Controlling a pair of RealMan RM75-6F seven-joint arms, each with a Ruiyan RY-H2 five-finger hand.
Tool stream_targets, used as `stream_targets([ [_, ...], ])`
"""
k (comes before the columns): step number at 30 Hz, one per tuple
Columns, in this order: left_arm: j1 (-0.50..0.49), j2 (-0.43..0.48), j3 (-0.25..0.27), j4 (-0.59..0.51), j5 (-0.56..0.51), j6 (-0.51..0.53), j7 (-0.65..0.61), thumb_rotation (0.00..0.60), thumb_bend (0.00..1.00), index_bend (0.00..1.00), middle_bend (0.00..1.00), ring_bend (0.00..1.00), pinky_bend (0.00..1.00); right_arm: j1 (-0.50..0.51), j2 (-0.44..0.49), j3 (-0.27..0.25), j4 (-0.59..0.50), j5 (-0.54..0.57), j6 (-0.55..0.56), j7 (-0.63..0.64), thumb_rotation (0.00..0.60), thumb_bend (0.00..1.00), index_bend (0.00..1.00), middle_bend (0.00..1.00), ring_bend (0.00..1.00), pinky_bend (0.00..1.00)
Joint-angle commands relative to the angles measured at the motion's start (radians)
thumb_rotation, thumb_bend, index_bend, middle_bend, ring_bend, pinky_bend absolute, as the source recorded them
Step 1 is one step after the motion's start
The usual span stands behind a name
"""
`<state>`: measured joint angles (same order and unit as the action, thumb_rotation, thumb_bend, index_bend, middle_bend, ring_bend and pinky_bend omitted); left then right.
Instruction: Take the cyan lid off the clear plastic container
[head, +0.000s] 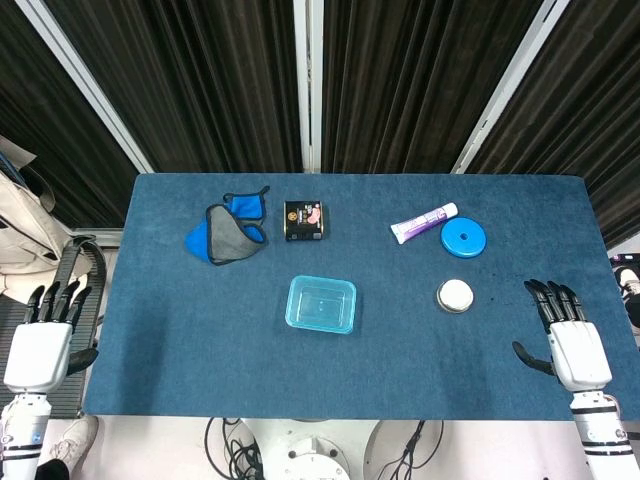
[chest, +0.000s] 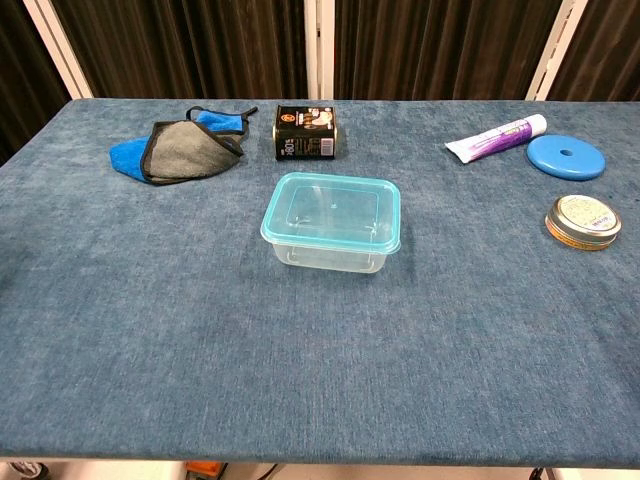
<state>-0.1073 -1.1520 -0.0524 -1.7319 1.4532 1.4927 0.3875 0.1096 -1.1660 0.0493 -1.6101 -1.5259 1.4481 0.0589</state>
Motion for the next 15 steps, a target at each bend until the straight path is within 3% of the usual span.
stream_targets([
  [1,-0.002,0.001,0.0,0.001,0.001,-0.003,-0.001,0.6,0.1,0.13,0.07,0.0,0.0,-0.002,-0.002,-0.002,0.003,-0.002,0.001,0.003,0.6,0.16,0.0,0.08,0.0,0.0],
  [10,-0.036,0.018,-0.02,-0.004,0.015,-0.03,-0.027,0.6,0.11,0.13,0.07,0.0,0.0,-0.005,0.001,-0.004,0.0,-0.014,0.015,0.006,0.6,0.16,0.0,0.07,0.0,0.0],
  [15,-0.146,0.024,-0.063,-0.016,0.045,-0.141,-0.033,0.6,0.1,0.13,0.07,0.0,0.0,0.014,0.015,0.013,-0.016,-0.019,0.006,-0.009,0.6,0.16,0.0,0.06,0.0,0.0],
])
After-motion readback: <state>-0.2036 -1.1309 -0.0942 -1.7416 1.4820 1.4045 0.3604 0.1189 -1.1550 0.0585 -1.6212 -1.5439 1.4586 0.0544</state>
